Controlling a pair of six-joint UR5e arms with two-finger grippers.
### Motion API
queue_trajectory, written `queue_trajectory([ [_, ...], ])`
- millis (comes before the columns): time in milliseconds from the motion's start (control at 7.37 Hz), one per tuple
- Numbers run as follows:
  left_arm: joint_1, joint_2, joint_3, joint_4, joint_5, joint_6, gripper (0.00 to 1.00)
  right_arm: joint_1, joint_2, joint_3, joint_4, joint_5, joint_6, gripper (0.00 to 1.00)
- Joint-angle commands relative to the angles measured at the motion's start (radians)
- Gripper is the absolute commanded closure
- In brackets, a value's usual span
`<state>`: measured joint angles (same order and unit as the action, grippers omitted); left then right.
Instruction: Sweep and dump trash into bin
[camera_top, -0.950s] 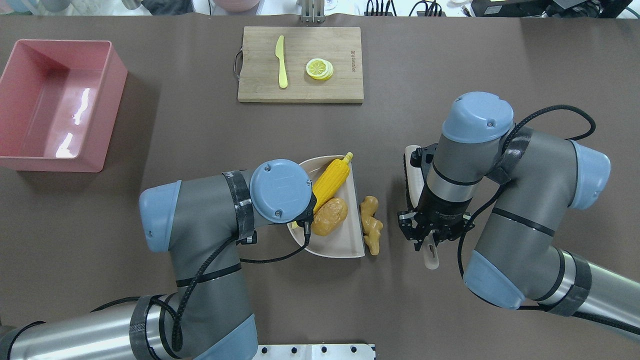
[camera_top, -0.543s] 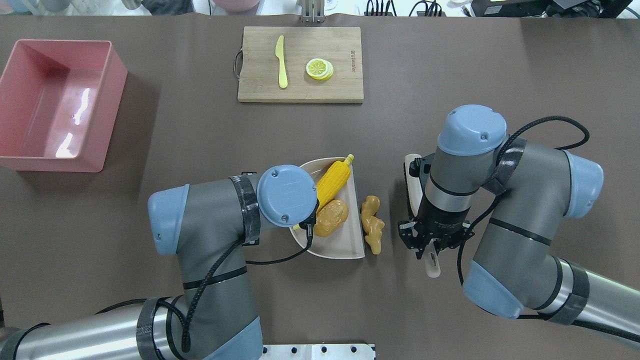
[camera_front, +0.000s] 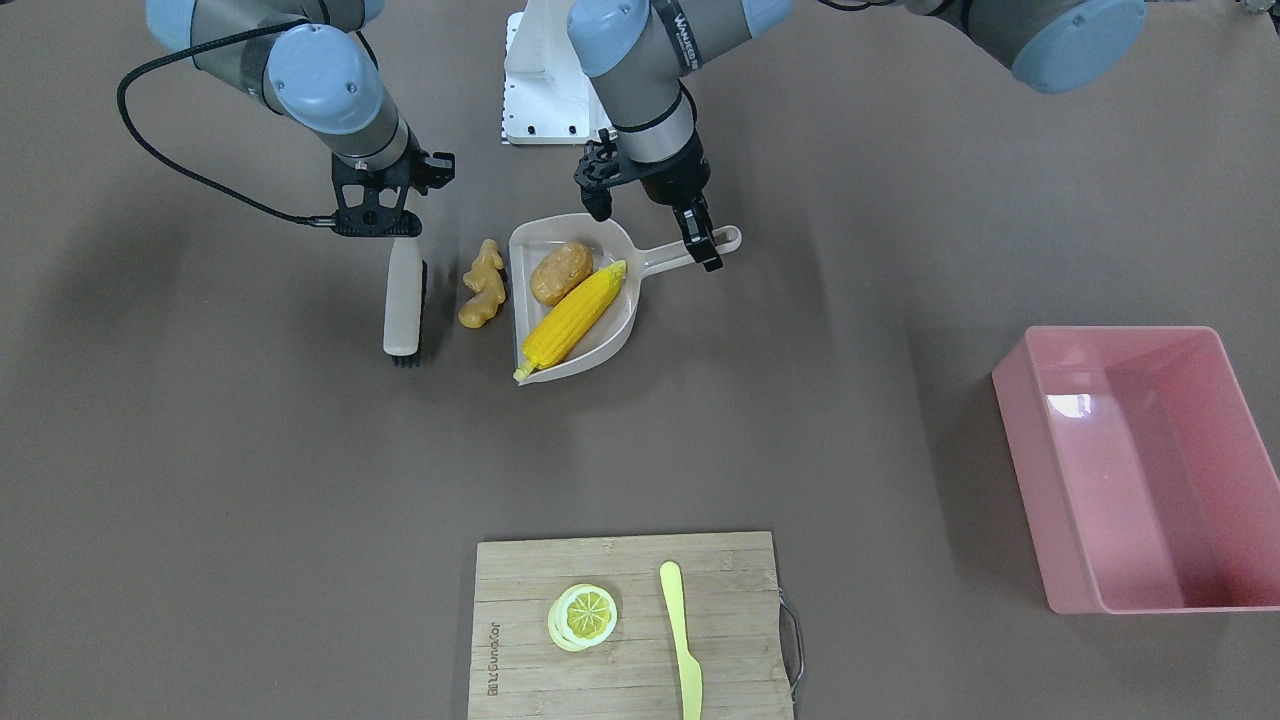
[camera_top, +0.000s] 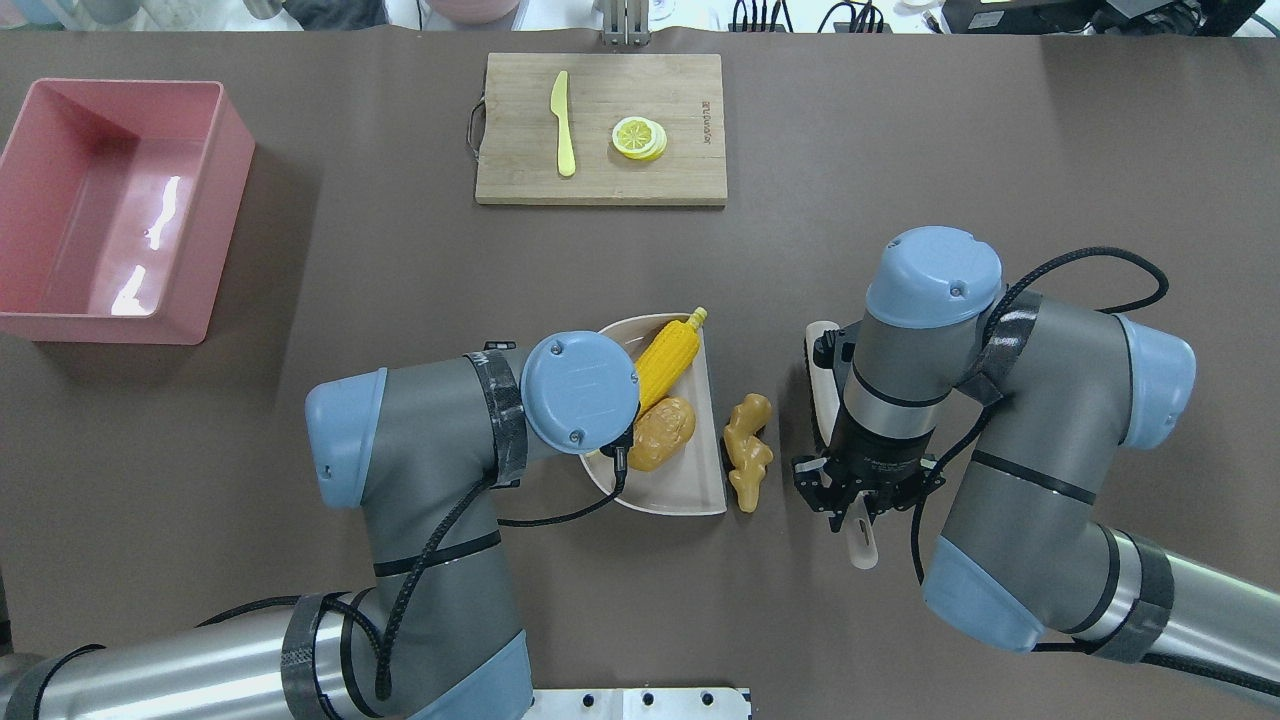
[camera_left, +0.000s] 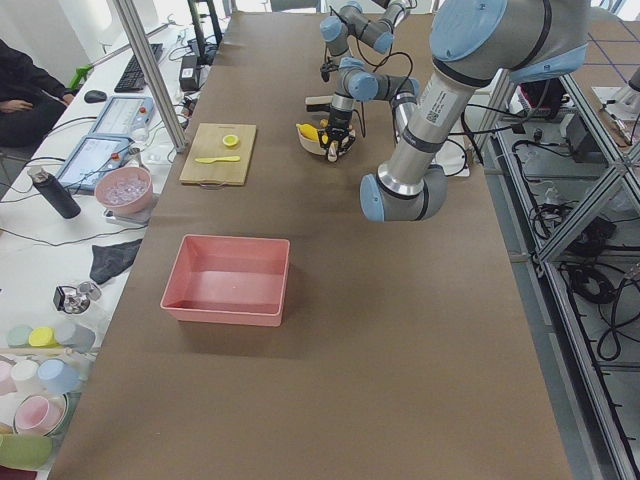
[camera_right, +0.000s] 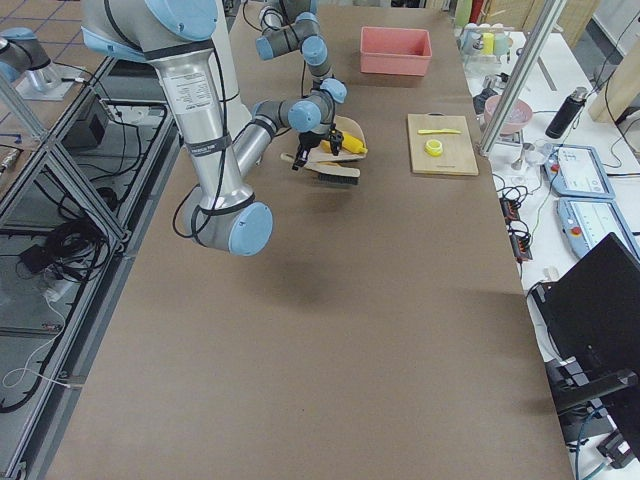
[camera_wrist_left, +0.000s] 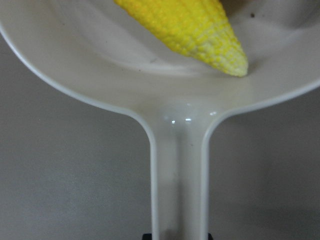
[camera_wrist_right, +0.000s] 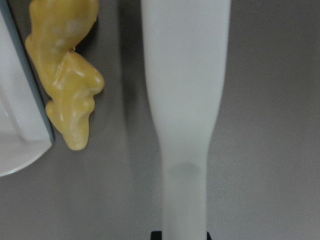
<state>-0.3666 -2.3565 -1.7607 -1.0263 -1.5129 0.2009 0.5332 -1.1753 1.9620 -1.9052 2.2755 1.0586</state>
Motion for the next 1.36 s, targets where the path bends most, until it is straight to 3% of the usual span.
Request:
queue_trajectory([
  [0,0.000,-0.003,0.003,0.000,0.000,0.000,1.00,-0.038,0.008,-0.003,0.002,-0.001,0.024,1.00],
  [1221,0.025,-0.017,0.037,-0.017,0.005,-0.001,1.00,-0.075,0.028,-0.018,0.003,-0.004,0.035,1.00],
])
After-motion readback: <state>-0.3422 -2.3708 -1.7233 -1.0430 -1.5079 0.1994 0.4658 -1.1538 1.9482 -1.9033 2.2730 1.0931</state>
